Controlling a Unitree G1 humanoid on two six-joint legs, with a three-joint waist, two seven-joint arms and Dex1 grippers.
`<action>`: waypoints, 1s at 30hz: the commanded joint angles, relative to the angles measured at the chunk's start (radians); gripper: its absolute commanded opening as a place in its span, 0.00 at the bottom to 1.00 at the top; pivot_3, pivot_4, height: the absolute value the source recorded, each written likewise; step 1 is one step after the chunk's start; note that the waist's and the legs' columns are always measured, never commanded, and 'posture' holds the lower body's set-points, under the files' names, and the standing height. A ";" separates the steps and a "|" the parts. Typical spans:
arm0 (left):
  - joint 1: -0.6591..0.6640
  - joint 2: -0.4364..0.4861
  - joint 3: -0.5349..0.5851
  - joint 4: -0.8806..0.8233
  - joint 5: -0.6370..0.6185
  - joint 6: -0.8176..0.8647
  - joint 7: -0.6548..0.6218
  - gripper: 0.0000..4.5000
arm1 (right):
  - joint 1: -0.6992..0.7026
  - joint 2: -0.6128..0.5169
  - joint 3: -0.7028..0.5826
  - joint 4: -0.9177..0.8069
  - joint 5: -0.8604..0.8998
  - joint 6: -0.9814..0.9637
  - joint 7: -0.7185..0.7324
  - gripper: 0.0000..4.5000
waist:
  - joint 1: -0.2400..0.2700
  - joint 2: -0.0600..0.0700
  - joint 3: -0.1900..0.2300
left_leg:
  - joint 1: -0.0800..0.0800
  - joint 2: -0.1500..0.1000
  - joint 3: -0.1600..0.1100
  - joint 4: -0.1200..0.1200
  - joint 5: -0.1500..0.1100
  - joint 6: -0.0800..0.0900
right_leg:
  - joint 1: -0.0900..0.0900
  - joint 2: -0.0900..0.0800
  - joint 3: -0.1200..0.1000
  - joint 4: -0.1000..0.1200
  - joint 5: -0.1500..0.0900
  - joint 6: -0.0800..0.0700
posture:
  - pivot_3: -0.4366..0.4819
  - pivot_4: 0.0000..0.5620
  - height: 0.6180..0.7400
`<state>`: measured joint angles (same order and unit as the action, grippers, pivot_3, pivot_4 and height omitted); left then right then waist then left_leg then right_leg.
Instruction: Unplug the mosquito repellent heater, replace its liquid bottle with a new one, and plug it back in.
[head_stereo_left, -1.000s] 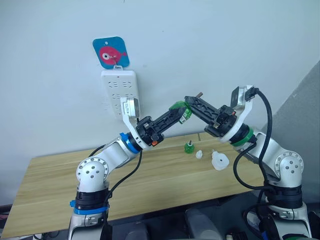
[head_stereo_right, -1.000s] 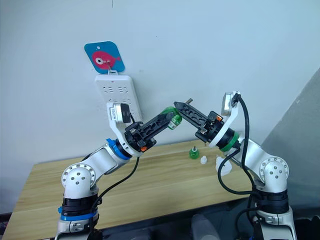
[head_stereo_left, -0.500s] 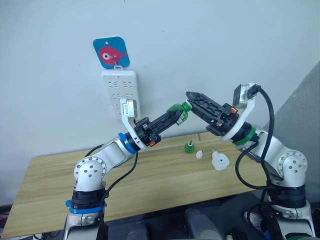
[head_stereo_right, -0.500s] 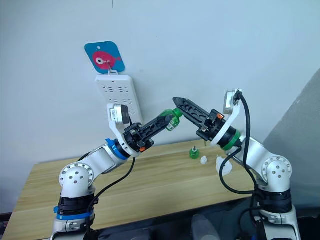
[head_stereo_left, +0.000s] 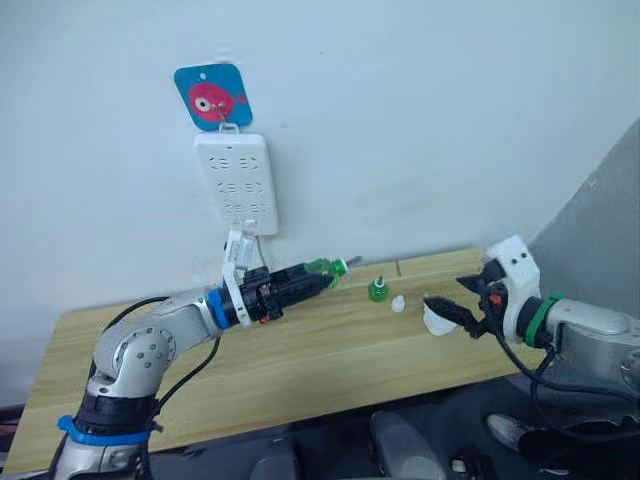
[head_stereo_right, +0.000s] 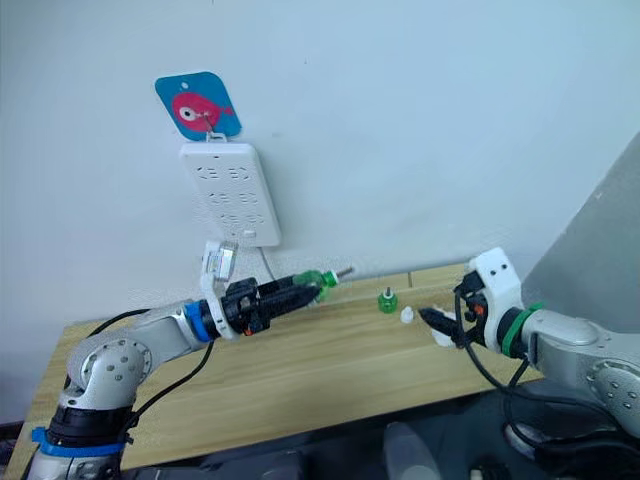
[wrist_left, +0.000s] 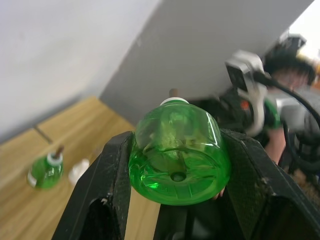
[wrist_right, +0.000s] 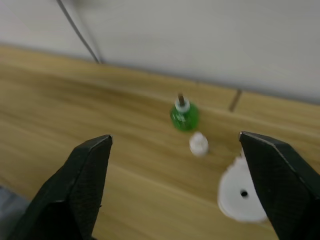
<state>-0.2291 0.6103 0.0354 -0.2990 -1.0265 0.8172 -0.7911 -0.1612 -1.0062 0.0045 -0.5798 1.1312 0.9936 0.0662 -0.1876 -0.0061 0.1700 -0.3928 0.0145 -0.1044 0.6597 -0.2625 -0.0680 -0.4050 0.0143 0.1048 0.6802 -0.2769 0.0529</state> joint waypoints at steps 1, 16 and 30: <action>0.016 0.025 -0.029 -0.069 0.079 -0.061 -0.075 0.50 | -0.060 -0.050 0.106 0.025 -0.191 0.021 0.087 1.00 | 0.003 -0.002 0.015 | 0.000 0.000 0.000 0.000 0.000 0.000 | 0.000 0.000 0.000 0.000 0.000 0.000 | 0.22 0.39 0.95; 0.100 0.024 -0.093 -0.066 0.292 -0.200 -0.165 0.50 | -0.385 0.100 0.396 0.467 -0.624 0.140 0.316 1.00 | 0.024 -0.006 0.080 | -0.005 0.001 0.001 0.001 0.000 0.000 | -0.005 -0.001 0.000 0.000 0.001 0.001 | 0.23 0.49 0.95; 0.175 0.012 -0.084 -0.066 0.349 -0.263 -0.193 0.50 | -0.486 0.267 0.439 0.691 -0.838 0.139 0.446 1.00 | 0.026 -0.007 0.107 | -0.006 0.000 -0.001 0.001 0.000 0.000 | -0.005 -0.002 -0.002 0.000 0.004 -0.004 | 0.26 0.53 0.95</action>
<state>-0.0610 0.6249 -0.0610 -0.3379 -0.6770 0.5749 -0.9728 -0.6301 -0.7429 0.4525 0.1131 0.3137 1.1254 0.4958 -0.1621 -0.0129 0.2775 -0.3989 0.0148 -0.1058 0.6607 -0.2625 -0.0679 -0.4104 0.0125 0.1032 0.6808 -0.2734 0.0492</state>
